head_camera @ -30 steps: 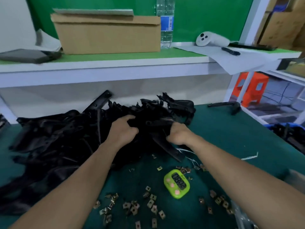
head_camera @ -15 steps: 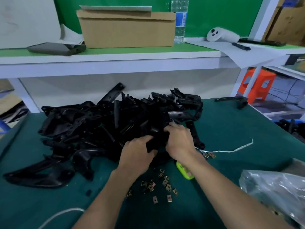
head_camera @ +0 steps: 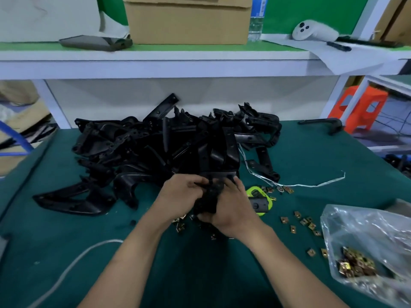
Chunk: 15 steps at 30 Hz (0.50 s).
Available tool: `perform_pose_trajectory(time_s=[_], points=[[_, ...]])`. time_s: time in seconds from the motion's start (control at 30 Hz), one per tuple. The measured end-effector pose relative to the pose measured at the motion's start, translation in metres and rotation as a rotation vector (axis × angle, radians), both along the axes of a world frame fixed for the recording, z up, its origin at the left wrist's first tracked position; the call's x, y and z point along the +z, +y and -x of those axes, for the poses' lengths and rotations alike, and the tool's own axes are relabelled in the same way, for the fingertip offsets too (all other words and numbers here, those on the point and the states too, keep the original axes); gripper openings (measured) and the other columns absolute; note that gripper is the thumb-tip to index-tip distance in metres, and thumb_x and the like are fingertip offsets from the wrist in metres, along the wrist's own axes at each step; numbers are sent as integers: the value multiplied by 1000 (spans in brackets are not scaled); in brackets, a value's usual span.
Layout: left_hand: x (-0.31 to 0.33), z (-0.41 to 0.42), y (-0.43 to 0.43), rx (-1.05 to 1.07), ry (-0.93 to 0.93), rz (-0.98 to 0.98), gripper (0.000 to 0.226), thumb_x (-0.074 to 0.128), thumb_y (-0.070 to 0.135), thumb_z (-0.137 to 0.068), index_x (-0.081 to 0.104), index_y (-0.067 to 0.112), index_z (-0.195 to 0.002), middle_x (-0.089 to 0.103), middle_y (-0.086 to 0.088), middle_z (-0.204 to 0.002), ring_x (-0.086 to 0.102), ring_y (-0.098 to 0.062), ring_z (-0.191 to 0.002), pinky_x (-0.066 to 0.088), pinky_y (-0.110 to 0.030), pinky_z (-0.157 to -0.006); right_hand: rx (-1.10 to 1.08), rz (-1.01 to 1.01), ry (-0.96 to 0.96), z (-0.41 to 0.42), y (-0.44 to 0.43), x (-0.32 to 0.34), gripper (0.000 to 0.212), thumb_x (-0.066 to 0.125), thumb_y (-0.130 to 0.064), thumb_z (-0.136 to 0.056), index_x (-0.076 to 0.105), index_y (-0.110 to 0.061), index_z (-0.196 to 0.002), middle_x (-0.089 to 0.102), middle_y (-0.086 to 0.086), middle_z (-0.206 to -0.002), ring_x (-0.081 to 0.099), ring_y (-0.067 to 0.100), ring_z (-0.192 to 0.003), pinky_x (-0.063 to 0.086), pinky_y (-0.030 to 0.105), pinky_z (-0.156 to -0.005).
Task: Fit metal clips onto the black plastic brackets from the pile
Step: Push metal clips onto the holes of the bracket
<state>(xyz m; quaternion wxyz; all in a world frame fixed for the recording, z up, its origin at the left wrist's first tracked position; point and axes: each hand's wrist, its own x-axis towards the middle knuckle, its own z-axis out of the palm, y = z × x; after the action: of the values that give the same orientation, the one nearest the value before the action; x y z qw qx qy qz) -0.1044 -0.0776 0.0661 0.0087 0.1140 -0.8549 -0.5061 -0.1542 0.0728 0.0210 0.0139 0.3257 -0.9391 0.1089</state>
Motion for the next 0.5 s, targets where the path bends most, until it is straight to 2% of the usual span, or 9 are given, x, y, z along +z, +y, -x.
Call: perform_pose_trajectory(time_s=[0.07, 0.13, 0.2, 0.27, 0.33, 0.37, 0.47, 0.5], points=[[-3, -13, 5, -57, 65, -123, 30, 63, 14, -93, 80, 37, -99, 77, 19, -97, 69, 0, -98, 49, -12, -85, 10, 58, 15, -6, 2, 6, 67, 52, -62, -90, 44, -30, -149, 44, -2, -153, 23, 21, -147, -9, 37, -120], [-7, -27, 8, -121, 139, -204, 29, 66, 10, -93, 80, 32, -104, 78, 11, -98, 71, -5, -97, 53, -20, -87, 11, 49, 116, -12, 6, 13, 56, 52, -52, -91, 54, -27, -141, 50, 1, -148, 31, 24, -144, -7, 39, -121], [-9, -35, 9, -31, 210, -331, 32, 67, -2, -89, 83, 25, -97, 79, 5, -92, 72, -7, -90, 53, -19, -80, -36, 35, 262, -20, 9, 20, 54, 66, -45, -79, 62, -20, -127, 62, 0, -131, 45, 24, -133, 3, 42, -124], [-11, -37, 15, 79, 229, -564, 31, 67, -3, -91, 83, 22, -93, 80, -4, -94, 74, -13, -91, 54, -17, -76, -99, 35, 311, -30, 9, 22, 66, 80, -36, -58, 60, -14, -118, 67, 0, -109, 56, 26, -117, 17, 45, -121], [-12, -39, 24, 95, 197, -736, 27, 65, 1, -94, 83, 21, -96, 79, -10, -100, 75, -18, -94, 56, -19, -75, -140, 52, 315, -38, 7, 20, 76, 84, -28, -45, 60, -11, -116, 68, 1, -95, 60, 28, -105, 27, 45, -115], [-14, -40, 27, 74, 176, -789, 25, 62, 4, -96, 82, 19, -99, 78, -12, -102, 75, -19, -94, 57, -21, -74, -155, 71, 316, -40, 8, 18, 71, 82, -26, -46, 61, -12, -112, 67, -1, -90, 60, 27, -100, 29, 43, -112], [-25, -38, 22, 152, 160, -865, 24, 58, 9, -100, 82, 16, -100, 79, -10, -100, 75, -20, -90, 59, -24, -71, -159, 131, 292, -40, 19, 9, 38, 67, -18, -55, 53, -23, -90, 56, -12, -78, 53, 18, -87, 30, 32, -101], [-31, -37, 17, 221, 175, -736, 23, 62, 9, -98, 82, 20, -97, 79, -6, -97, 75, -18, -90, 58, -22, -72, -155, 143, 267, -39, 24, 5, 36, 65, -16, -54, 48, -26, -85, 52, -15, -75, 50, 15, -84, 29, 29, -99]])
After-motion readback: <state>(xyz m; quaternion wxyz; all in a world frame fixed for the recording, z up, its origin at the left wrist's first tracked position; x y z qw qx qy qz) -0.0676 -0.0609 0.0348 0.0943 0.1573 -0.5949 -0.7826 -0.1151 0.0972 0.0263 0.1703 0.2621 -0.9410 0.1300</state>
